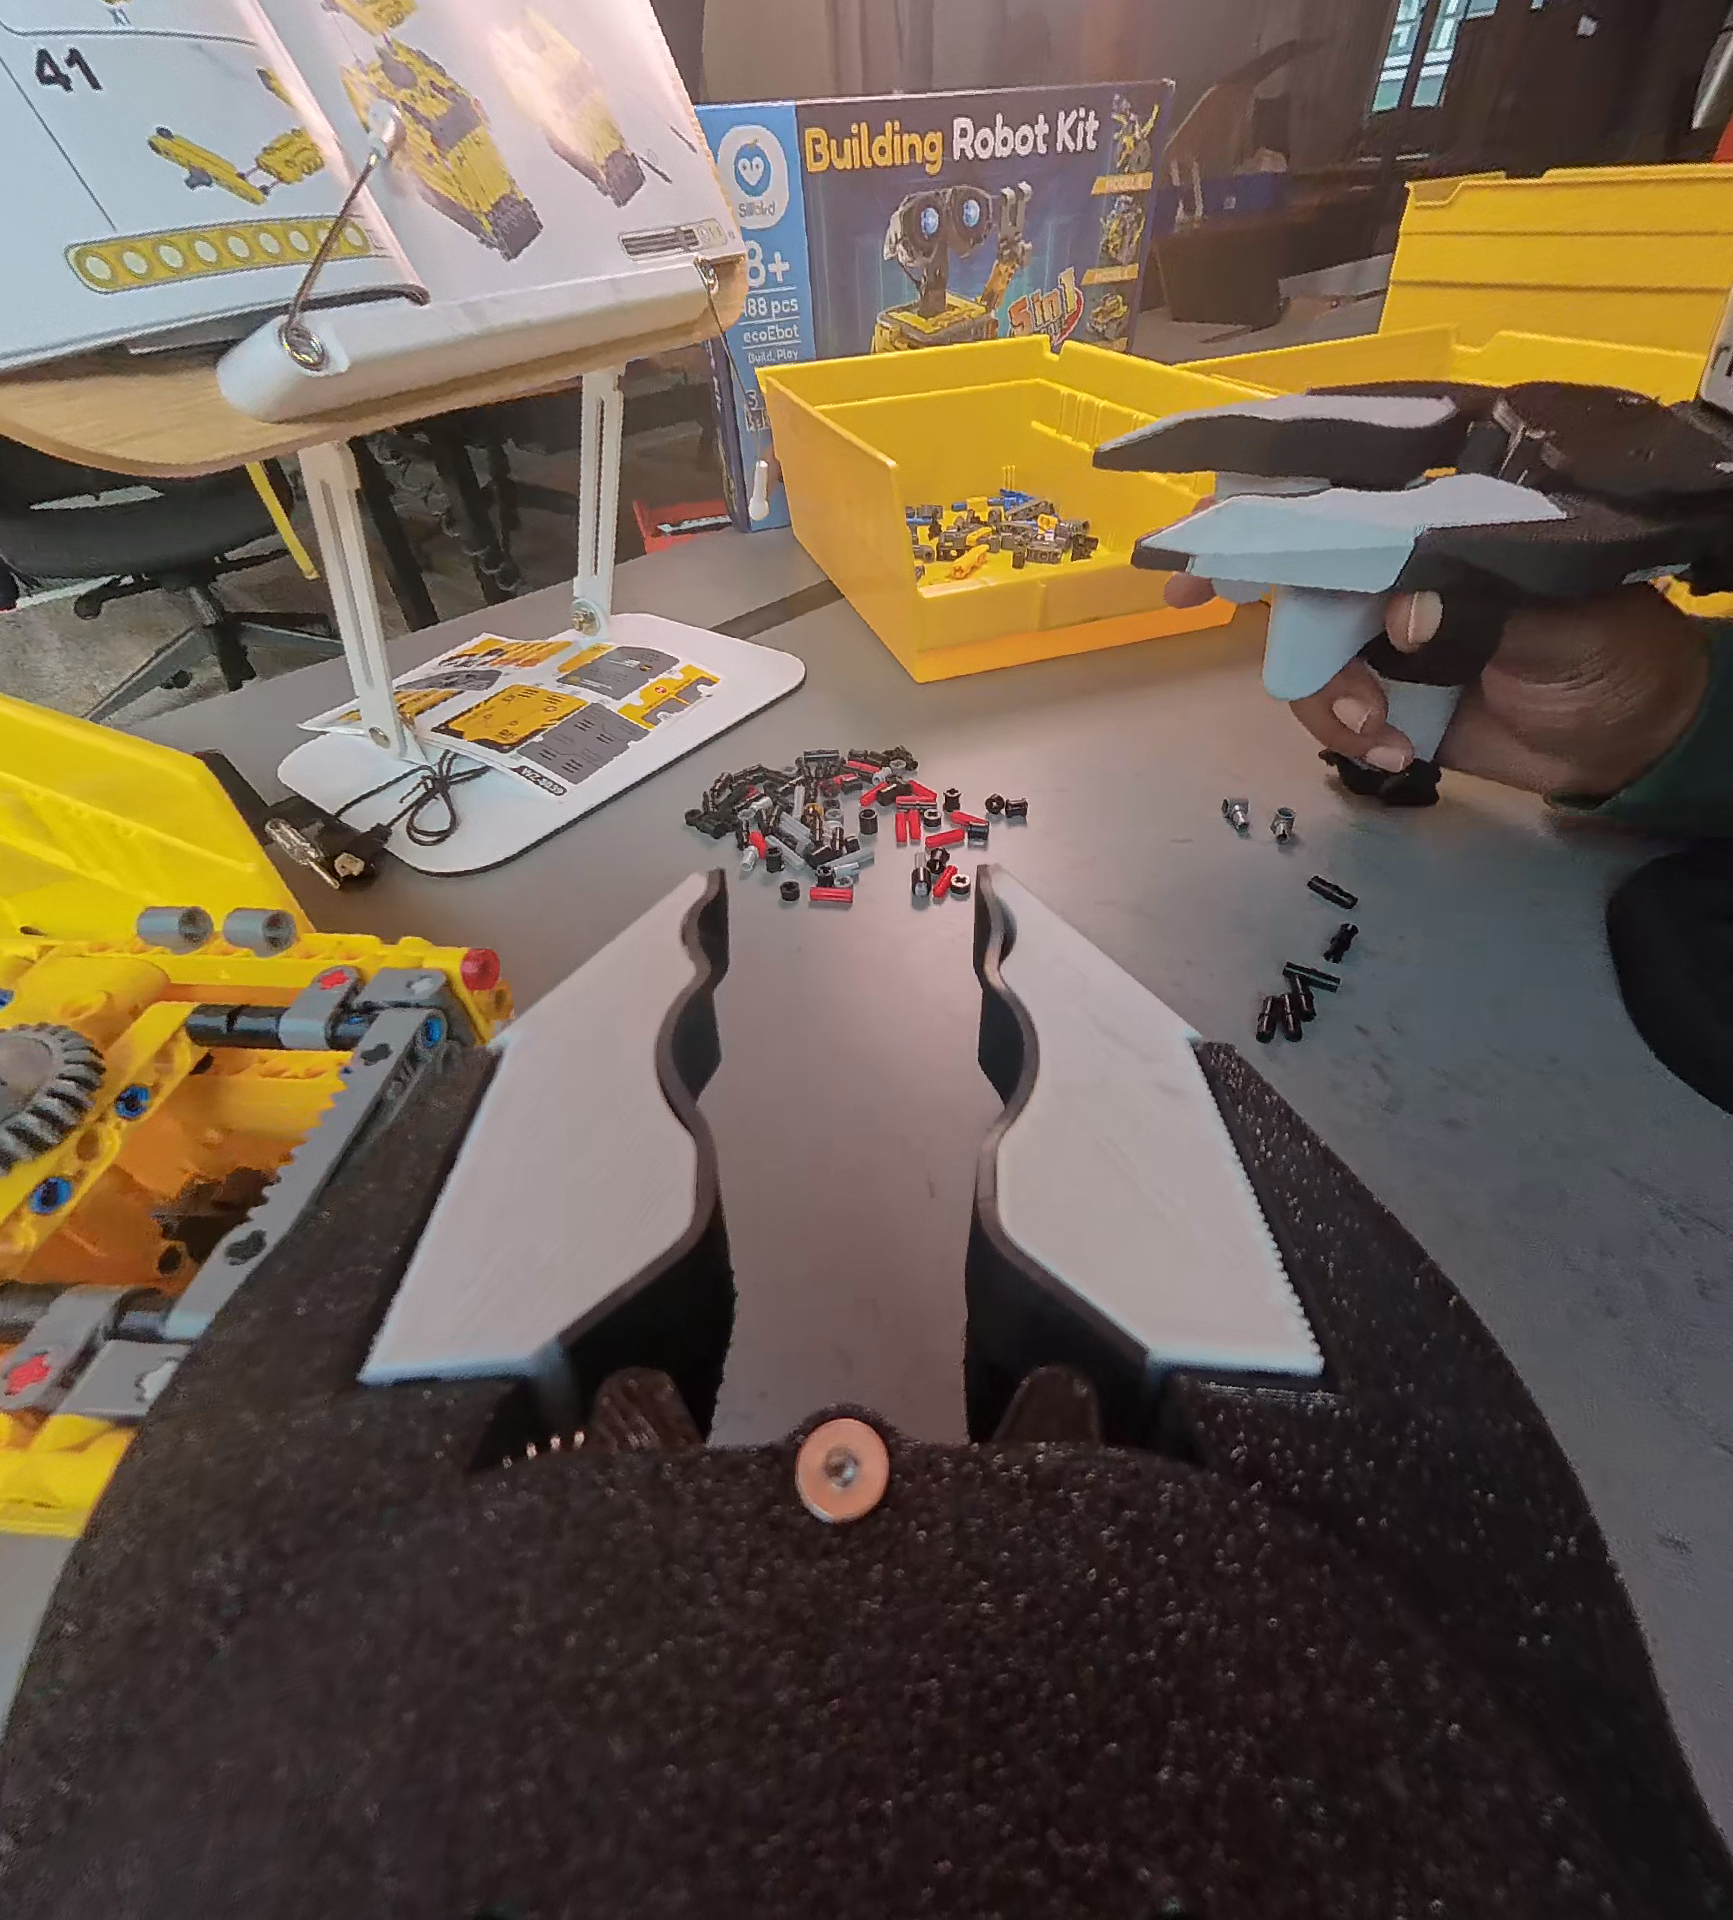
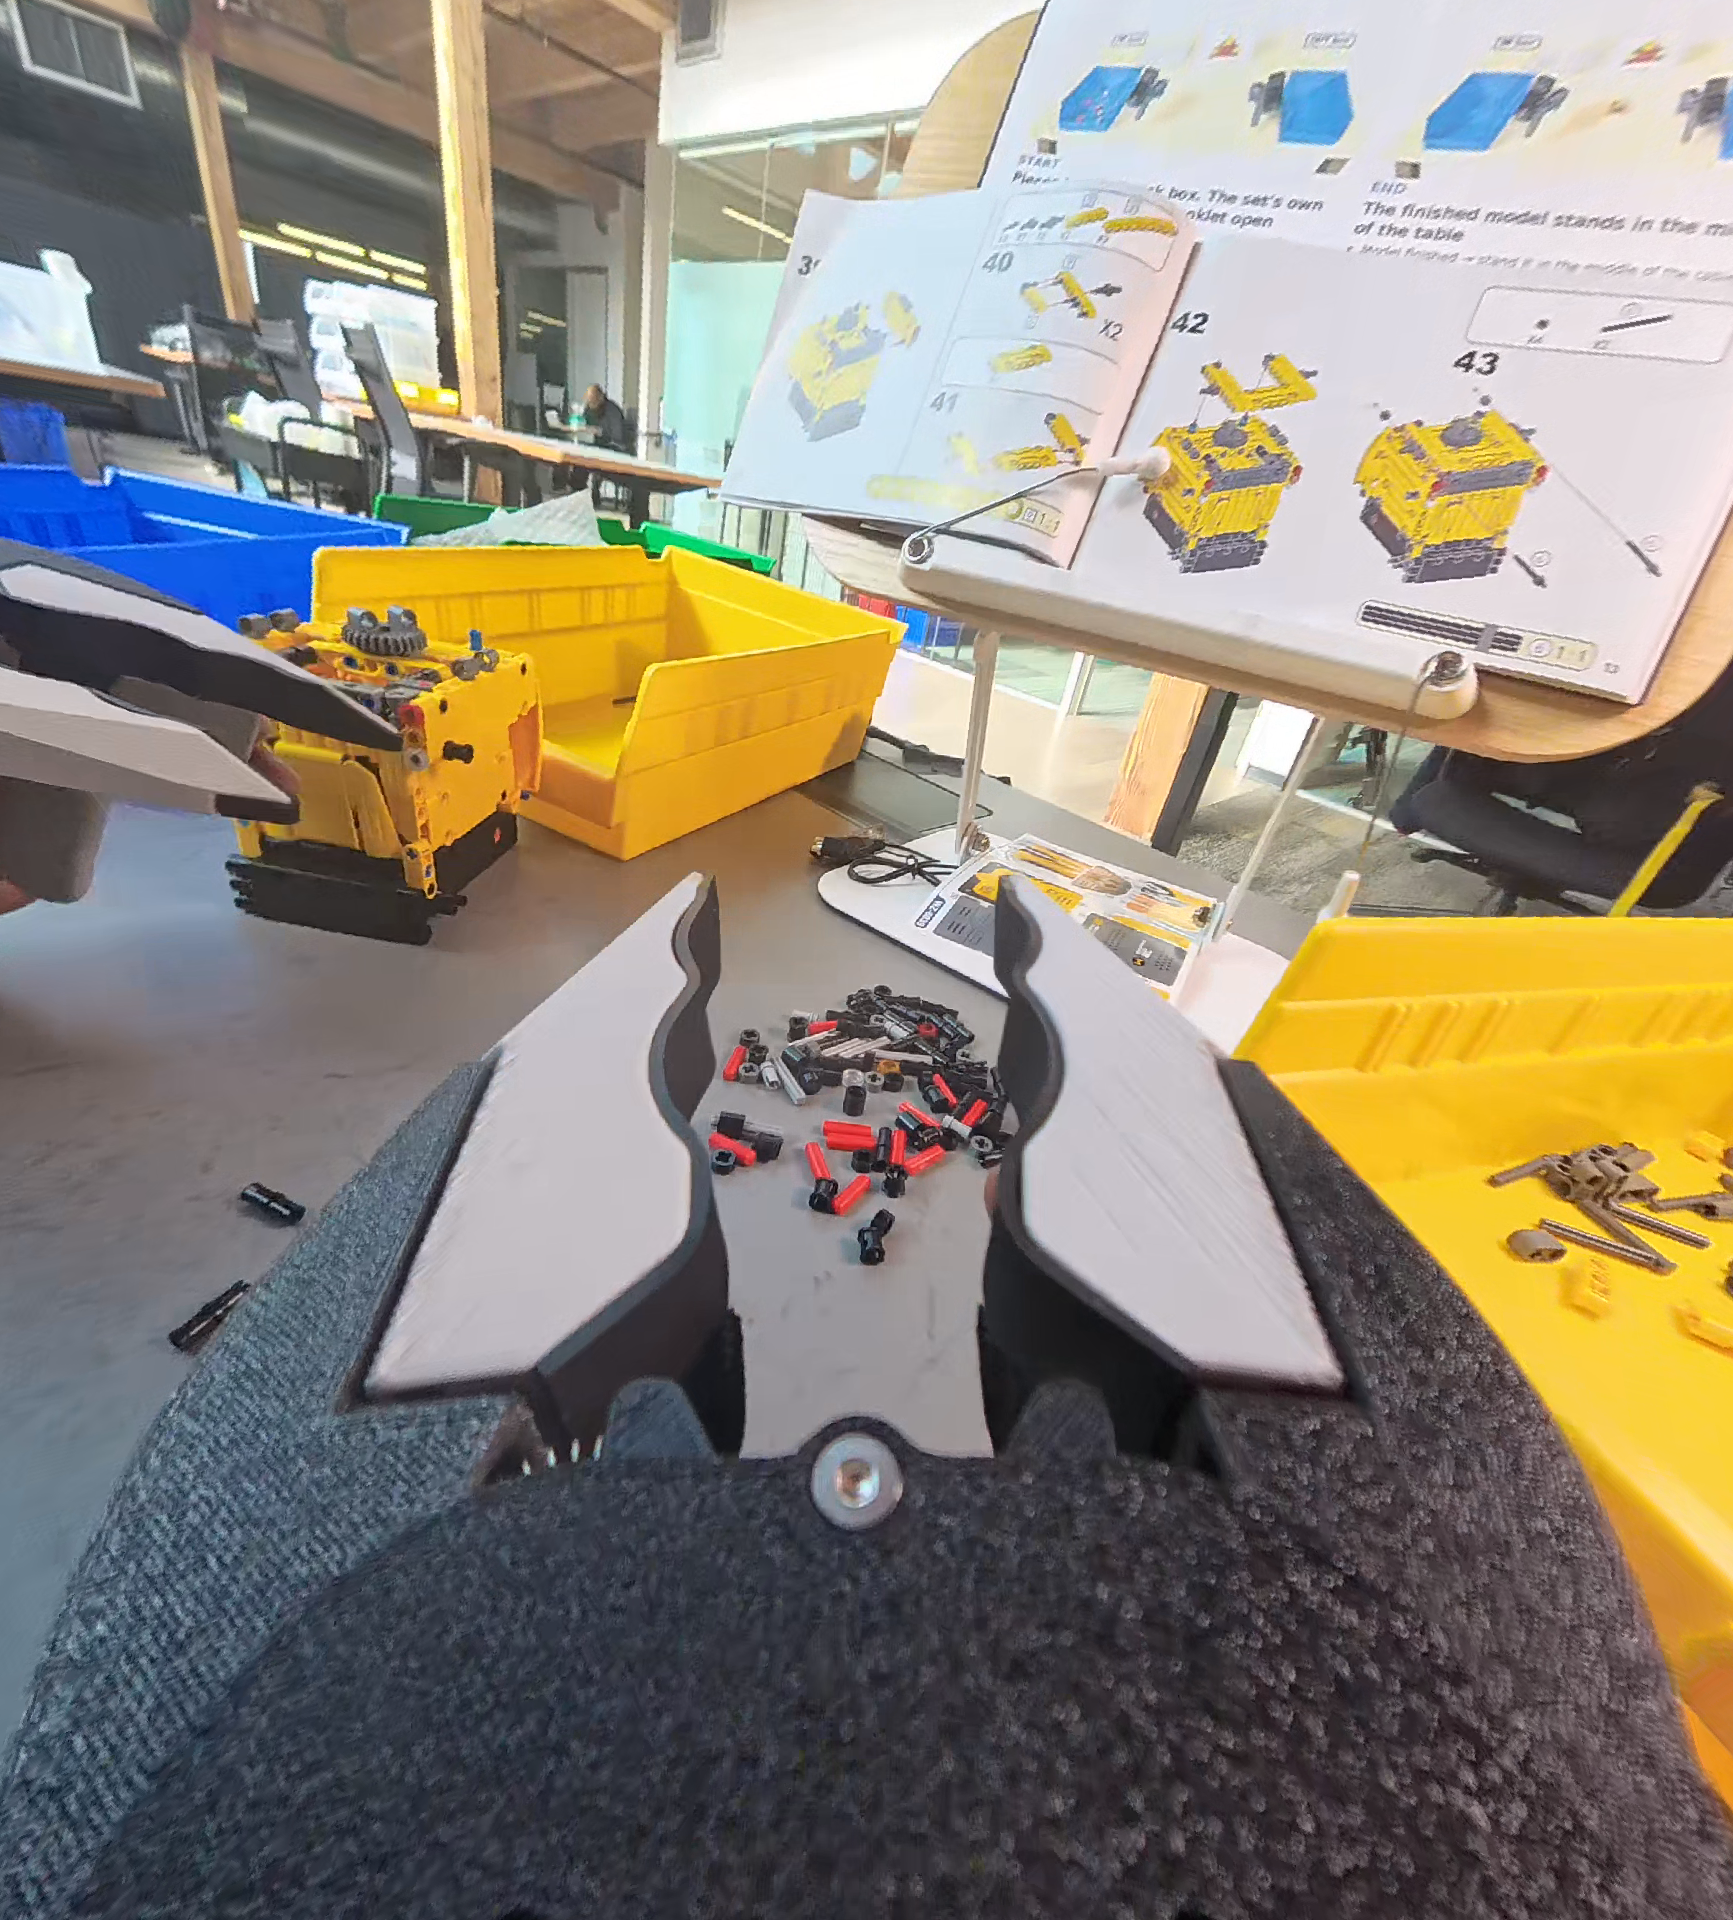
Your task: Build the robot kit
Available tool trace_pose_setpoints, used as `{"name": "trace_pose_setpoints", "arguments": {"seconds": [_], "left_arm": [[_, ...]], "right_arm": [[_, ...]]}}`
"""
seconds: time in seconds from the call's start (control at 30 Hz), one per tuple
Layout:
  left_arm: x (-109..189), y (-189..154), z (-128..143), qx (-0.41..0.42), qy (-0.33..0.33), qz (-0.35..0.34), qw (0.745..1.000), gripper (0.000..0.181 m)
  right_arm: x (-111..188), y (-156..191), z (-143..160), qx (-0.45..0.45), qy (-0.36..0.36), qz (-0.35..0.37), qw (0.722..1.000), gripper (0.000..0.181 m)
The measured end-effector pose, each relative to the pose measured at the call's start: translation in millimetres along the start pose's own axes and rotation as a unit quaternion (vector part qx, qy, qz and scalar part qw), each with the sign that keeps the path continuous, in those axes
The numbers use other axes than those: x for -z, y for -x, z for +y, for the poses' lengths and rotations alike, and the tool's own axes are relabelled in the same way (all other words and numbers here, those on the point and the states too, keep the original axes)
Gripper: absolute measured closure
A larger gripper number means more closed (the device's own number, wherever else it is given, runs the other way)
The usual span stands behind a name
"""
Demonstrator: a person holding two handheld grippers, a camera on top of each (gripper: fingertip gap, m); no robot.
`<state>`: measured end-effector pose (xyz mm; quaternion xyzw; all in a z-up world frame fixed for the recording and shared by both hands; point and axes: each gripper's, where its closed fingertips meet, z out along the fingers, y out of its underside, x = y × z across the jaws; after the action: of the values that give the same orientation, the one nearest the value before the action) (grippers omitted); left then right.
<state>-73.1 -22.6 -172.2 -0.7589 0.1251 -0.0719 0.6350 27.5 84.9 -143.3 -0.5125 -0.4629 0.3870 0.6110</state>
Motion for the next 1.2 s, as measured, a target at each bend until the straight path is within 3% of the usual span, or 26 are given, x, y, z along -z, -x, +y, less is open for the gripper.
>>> {"name": "trace_pose_setpoints", "arguments": {"seconds": [0.3,0.53,1.2], "left_arm": [[20.4,6.0,-32.2,-0.002,-0.055,-0.020,0.998,0.132],[15.9,8.1,-23.4,0.028,-0.043,-0.012,0.999,0.131],[3.5,7.3,-7.5,-0.012,-0.027,-0.026,0.999,0.132]], "right_arm": [[4.1,-15.2,1.0,-0.015,-0.023,0.039,0.999,0.116],[4.4,-7.6,-2.2,-0.009,-0.025,0.032,0.999,0.117],[10.9,3.3,-16.5,0.030,-0.027,0.050,0.998,0.122]]}}
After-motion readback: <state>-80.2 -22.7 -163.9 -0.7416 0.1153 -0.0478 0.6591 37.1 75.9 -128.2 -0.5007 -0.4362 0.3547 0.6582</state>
